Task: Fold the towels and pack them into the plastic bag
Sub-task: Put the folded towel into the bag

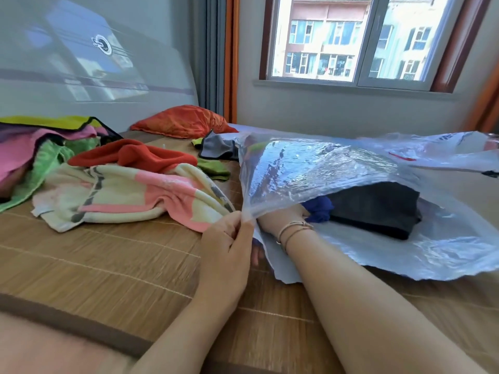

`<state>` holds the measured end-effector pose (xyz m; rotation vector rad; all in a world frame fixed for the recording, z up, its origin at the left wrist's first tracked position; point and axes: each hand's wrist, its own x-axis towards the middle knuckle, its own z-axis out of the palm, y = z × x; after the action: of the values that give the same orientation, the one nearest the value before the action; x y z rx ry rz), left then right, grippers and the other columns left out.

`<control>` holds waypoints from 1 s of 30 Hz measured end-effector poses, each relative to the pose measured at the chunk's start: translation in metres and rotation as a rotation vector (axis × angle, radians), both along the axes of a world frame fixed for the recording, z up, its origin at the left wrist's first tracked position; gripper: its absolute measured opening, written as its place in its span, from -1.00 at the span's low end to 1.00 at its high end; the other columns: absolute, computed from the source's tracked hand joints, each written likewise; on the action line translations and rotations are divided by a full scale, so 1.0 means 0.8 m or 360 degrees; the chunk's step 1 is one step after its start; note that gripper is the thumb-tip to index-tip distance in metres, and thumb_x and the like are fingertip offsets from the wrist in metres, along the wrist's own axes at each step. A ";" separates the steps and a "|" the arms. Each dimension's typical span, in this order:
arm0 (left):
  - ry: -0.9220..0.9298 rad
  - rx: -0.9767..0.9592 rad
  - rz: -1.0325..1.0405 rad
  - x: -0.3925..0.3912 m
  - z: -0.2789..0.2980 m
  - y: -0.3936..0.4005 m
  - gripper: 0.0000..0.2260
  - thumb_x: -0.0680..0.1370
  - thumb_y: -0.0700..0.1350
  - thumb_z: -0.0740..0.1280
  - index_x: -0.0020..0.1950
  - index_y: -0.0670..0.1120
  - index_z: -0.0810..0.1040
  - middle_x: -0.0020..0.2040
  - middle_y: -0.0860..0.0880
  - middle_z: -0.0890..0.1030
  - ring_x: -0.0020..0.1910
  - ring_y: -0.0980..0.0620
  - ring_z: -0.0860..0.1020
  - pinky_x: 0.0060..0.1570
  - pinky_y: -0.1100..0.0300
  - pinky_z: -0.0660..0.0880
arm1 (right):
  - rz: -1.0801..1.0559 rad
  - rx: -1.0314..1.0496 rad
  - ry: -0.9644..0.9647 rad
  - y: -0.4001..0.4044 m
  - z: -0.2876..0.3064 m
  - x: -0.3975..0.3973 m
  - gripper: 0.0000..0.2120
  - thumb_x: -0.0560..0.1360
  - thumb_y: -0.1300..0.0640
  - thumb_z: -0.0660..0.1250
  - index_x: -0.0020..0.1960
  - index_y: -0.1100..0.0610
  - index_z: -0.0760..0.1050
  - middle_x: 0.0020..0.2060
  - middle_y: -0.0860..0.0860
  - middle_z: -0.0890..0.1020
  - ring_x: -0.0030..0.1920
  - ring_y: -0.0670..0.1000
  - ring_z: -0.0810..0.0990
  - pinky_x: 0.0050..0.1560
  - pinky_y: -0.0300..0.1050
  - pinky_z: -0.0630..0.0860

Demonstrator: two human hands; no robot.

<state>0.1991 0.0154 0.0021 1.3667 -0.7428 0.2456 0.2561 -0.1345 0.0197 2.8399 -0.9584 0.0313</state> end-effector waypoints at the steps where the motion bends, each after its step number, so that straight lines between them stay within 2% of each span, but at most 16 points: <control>1: -0.0013 0.0011 0.0025 0.001 0.000 0.001 -0.62 0.60 -0.11 0.21 -0.35 -0.29 0.37 -0.52 -0.18 0.40 -0.51 -0.06 0.37 -0.46 0.13 0.28 | 0.0123 0.0044 -0.0082 -0.006 -0.004 -0.008 -0.62 0.61 0.05 0.07 0.42 0.03 0.29 0.40 0.10 0.35 0.38 0.23 0.30 0.21 0.20 0.43; 3: 0.0012 0.0014 0.0060 0.001 0.001 0.004 -0.61 0.53 -0.01 0.21 -0.33 -0.30 0.36 -0.46 -0.26 0.38 -0.47 -0.15 0.36 -0.44 0.00 0.33 | 0.0353 0.0256 -0.0287 -0.013 -0.009 -0.036 -0.54 0.62 -0.13 0.01 0.46 0.00 0.22 0.47 0.11 0.25 0.45 0.21 0.19 0.28 0.24 0.33; 6: 0.0095 0.0062 0.0108 -0.006 0.006 0.012 -0.58 0.52 0.04 0.28 -0.31 -0.31 0.38 -0.43 -0.28 0.42 -0.41 -0.24 0.43 -0.33 -0.16 0.43 | 0.0490 0.0523 -0.0336 -0.004 -0.020 -0.090 -0.41 0.63 -0.20 -0.04 0.58 -0.07 -0.12 0.57 0.00 -0.13 0.55 0.12 -0.20 0.44 0.32 -0.02; 8: 0.0158 0.0063 0.0166 -0.019 0.011 0.020 -0.56 0.55 0.06 0.34 -0.31 -0.29 0.42 -0.44 -0.22 0.49 -0.42 -0.16 0.48 -0.27 -0.06 0.46 | 0.0537 0.0542 -0.0286 0.011 -0.022 -0.126 -0.44 0.64 -0.19 -0.05 0.57 -0.14 -0.16 0.57 -0.01 -0.18 0.55 0.10 -0.24 0.45 0.32 -0.07; 10: 0.0262 0.0027 0.0207 -0.037 0.016 0.029 -0.57 0.52 0.10 0.36 -0.24 -0.29 0.47 -0.39 -0.17 0.55 -0.44 0.04 0.52 -0.26 0.18 0.46 | 0.0568 0.0579 -0.0298 0.029 -0.017 -0.157 -0.46 0.64 -0.18 -0.06 0.56 -0.17 -0.14 0.57 -0.03 -0.15 0.56 0.08 -0.21 0.47 0.30 -0.07; 12: 0.0370 -0.0006 0.0244 -0.058 0.019 0.045 -0.62 0.53 0.06 0.36 -0.18 -0.28 0.48 -0.32 -0.19 0.56 -0.45 0.17 0.51 -0.31 0.36 0.41 | 0.0578 0.0567 -0.0397 0.049 -0.009 -0.177 -0.48 0.64 -0.16 -0.03 0.56 -0.13 -0.06 0.57 0.01 -0.02 0.56 0.08 -0.09 0.49 0.22 0.01; 14: 0.0488 -0.0052 0.0350 -0.074 0.014 0.068 -0.71 0.56 0.00 0.34 -0.21 -0.20 0.47 -0.35 -0.11 0.55 -0.41 0.16 0.52 -0.24 0.32 0.42 | 0.0581 0.0471 -0.0687 0.073 0.000 -0.188 -0.54 0.64 -0.08 0.07 0.50 0.02 0.19 0.45 0.09 0.29 0.45 0.15 0.23 0.41 0.08 0.24; 15: 0.0566 -0.0096 0.0400 -0.081 0.010 0.083 -0.73 0.57 -0.01 0.32 -0.23 -0.16 0.46 -0.39 -0.03 0.54 -0.38 0.11 0.52 -0.17 0.23 0.44 | 0.0617 0.0399 -0.0888 0.089 0.004 -0.193 -0.63 0.62 -0.02 0.13 0.38 0.09 0.33 0.30 0.11 0.42 0.30 0.15 0.36 0.29 0.03 0.34; 16: 0.0663 -0.0153 0.0423 -0.088 0.008 0.099 -0.73 0.59 -0.02 0.29 -0.25 -0.13 0.44 -0.43 0.03 0.52 -0.36 0.08 0.51 -0.13 0.14 0.46 | 0.0681 0.0332 -0.1080 0.106 0.009 -0.197 -0.76 0.59 0.05 0.19 0.20 0.12 0.40 0.12 0.09 0.48 0.14 0.12 0.42 0.14 -0.01 0.39; 17: 0.0749 -0.0209 0.0432 -0.092 0.006 0.115 -0.73 0.59 -0.03 0.27 -0.26 -0.13 0.43 -0.47 0.08 0.50 -0.35 0.06 0.50 -0.11 0.09 0.47 | 0.0765 0.0292 -0.1214 0.123 0.014 -0.201 -0.89 0.56 0.10 0.23 0.04 0.11 0.39 -0.02 0.05 0.47 0.01 0.07 0.42 0.02 -0.04 0.39; 19: 0.0855 -0.0242 0.0472 -0.091 0.005 0.151 -0.74 0.60 -0.08 0.25 -0.26 -0.13 0.43 -0.50 0.09 0.48 -0.35 0.04 0.49 -0.12 0.06 0.47 | 0.0980 0.0347 -0.1324 0.163 0.021 -0.200 -0.89 0.51 0.19 0.26 -0.09 0.09 0.32 -0.14 0.00 0.43 -0.12 0.02 0.39 -0.11 -0.09 0.37; 21: 0.0879 -0.0182 0.0471 -0.086 0.015 0.174 -0.77 0.60 -0.10 0.24 -0.24 -0.13 0.44 -0.45 0.05 0.51 -0.33 0.02 0.51 -0.12 0.03 0.48 | 0.1124 0.0512 -0.1290 0.190 0.023 -0.190 -0.91 0.50 0.21 0.26 -0.06 0.11 0.34 -0.10 0.01 0.44 -0.11 0.02 0.42 -0.11 -0.07 0.44; 24: 0.0960 -0.0153 0.0479 -0.071 0.023 0.215 -0.82 0.60 -0.12 0.24 -0.19 -0.12 0.46 -0.36 -0.03 0.55 -0.32 0.02 0.54 -0.12 0.06 0.51 | 0.1109 0.0587 -0.0970 0.232 0.011 -0.146 -0.81 0.55 0.14 0.23 0.15 0.14 0.41 0.11 0.07 0.46 0.09 0.06 0.47 0.10 -0.08 0.45; 27: 0.1116 -0.0090 0.0454 -0.059 0.018 0.244 -0.85 0.60 -0.13 0.23 -0.15 -0.11 0.47 -0.31 -0.04 0.59 -0.31 0.04 0.55 -0.13 0.10 0.48 | 0.0800 0.0629 -0.0641 0.234 -0.001 -0.088 -0.65 0.60 0.05 0.15 0.30 0.21 0.43 0.31 0.20 0.39 0.32 0.19 0.36 0.31 0.01 0.33; 30: 0.1152 -0.0007 0.0406 -0.050 0.020 0.261 -0.85 0.60 -0.13 0.23 -0.14 -0.10 0.49 -0.30 -0.03 0.61 -0.29 0.05 0.56 -0.11 0.12 0.48 | 0.0411 0.0539 -0.0539 0.207 -0.007 -0.043 -0.53 0.60 -0.09 0.06 0.32 0.19 0.46 0.45 0.28 0.24 0.47 0.22 0.16 0.45 0.17 0.14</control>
<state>0.1591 0.2243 0.0179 1.4132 0.0349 -0.0569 0.2218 0.0310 0.0145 3.3305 -0.6950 0.4291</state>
